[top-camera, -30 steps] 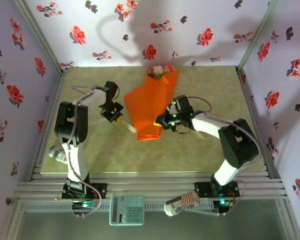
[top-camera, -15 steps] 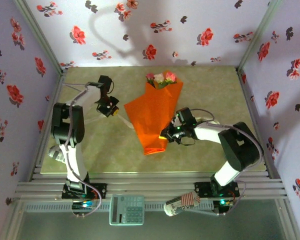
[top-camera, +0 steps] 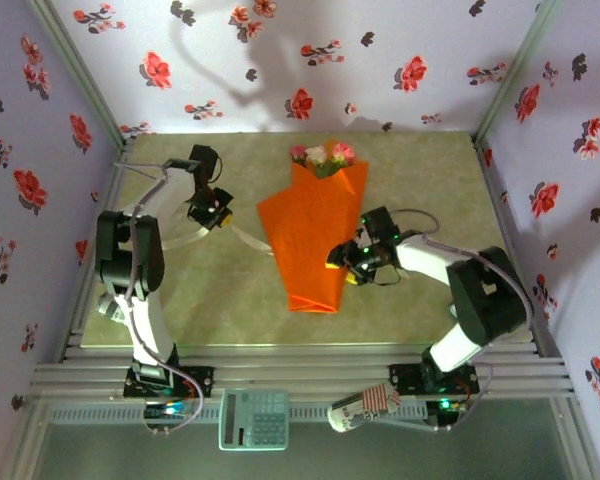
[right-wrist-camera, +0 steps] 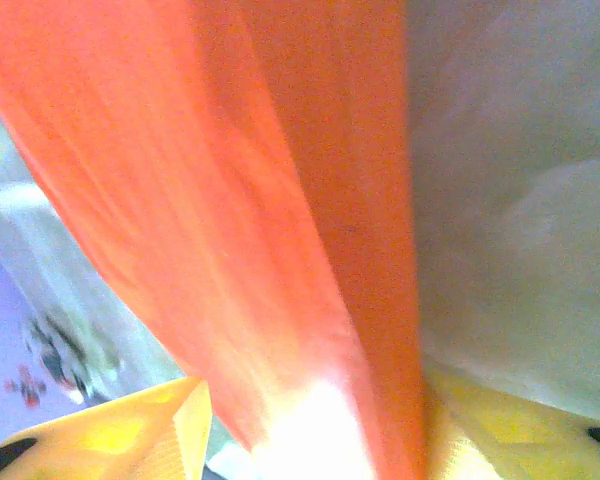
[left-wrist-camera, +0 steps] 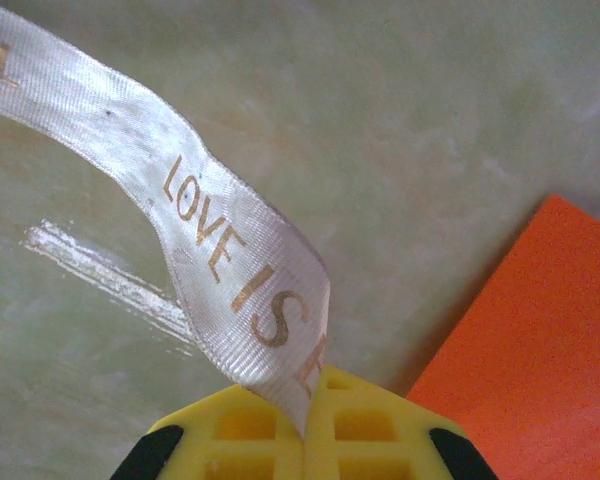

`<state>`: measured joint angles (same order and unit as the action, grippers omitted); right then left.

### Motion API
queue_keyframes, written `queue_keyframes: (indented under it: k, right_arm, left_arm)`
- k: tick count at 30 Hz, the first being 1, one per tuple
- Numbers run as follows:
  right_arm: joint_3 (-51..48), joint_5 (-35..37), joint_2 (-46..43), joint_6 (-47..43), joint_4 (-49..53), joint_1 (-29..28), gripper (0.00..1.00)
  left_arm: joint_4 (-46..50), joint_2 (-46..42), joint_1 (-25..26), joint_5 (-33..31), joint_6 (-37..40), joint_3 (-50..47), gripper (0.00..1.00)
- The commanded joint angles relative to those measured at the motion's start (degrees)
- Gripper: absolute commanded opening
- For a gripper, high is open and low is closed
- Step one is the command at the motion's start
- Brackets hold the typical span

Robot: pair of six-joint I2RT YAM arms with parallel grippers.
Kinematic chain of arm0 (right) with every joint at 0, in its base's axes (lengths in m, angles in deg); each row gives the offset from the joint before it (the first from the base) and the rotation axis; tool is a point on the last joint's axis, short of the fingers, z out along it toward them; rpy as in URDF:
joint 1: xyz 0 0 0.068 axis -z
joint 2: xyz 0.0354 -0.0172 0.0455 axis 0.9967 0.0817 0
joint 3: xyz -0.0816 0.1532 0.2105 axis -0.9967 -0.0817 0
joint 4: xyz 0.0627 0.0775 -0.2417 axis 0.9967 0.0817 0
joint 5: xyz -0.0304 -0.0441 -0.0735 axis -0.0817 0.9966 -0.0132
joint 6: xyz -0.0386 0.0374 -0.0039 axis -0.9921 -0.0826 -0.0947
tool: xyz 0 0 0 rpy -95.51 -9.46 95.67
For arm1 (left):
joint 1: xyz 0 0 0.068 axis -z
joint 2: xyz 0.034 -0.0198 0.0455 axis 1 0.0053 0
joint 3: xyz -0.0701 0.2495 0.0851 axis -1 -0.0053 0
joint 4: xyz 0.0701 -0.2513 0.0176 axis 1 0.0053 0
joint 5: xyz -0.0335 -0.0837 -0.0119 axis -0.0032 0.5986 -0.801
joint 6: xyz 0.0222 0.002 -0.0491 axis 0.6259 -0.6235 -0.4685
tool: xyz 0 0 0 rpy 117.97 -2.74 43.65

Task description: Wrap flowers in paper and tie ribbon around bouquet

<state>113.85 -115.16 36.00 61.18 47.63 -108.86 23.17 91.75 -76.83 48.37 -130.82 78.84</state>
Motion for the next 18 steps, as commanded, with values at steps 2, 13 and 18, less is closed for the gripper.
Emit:
queue_keyframes:
  k: [2,13,18]
  right_arm:
    - [6.0,18.58,-7.44,1.23,18.76,7.48,0.58]
    - [10.7,28.64,-0.94,-0.72,24.64,22.77,0.59]
    - [11.06,27.32,2.29,-0.55,22.39,26.14,0.59]
  left_arm:
    - [2.12,-3.81,0.27,0.22,-1.31,-1.93,0.0]
    - [2.07,-3.96,0.36,1.98,-0.43,-5.0,0.17]
    - [6.53,-5.38,-1.41,0.11,-1.09,-4.12,0.55]
